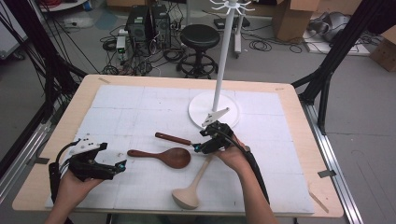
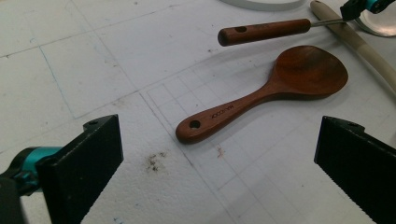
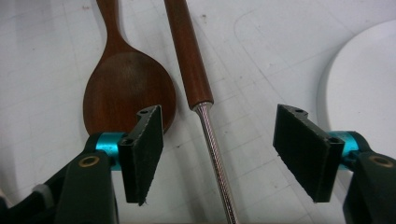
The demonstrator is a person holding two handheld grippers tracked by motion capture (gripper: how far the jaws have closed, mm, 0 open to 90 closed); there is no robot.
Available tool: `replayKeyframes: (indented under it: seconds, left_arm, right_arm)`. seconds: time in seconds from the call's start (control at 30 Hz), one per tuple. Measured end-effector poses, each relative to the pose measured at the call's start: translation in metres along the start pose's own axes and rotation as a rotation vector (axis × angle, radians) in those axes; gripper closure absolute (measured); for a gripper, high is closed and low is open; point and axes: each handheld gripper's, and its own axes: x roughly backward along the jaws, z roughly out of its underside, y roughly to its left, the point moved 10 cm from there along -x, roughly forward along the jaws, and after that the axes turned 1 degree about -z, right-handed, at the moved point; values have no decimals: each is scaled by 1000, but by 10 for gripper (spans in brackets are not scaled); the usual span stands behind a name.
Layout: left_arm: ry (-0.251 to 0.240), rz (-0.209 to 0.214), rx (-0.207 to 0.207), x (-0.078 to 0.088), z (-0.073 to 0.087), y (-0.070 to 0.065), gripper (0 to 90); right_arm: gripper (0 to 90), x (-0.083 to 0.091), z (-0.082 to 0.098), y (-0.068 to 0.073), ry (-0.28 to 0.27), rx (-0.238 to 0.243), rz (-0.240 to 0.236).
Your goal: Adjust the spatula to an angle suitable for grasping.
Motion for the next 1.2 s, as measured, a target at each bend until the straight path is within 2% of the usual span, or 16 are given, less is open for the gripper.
replayKeyframes:
  seconds: [0.53, 0.87, 1.0, 1.2]
  left_arm:
    - [-2, 3, 1, 0, -1, 0, 17]
    - [-1, 5, -1, 0, -1, 0, 17]
    - [-4, 4, 1, 0, -1, 0, 17]
    - [-8, 6, 4, 0, -1, 0, 17]
  right_arm:
    - [553, -21, 10, 1, 86, -6, -40]
    - [687, -24, 13, 2, 106, -5, -69]
    - [755, -23, 13, 1, 106, 16, -64]
    - [785, -21, 12, 1, 101, 24, -72]
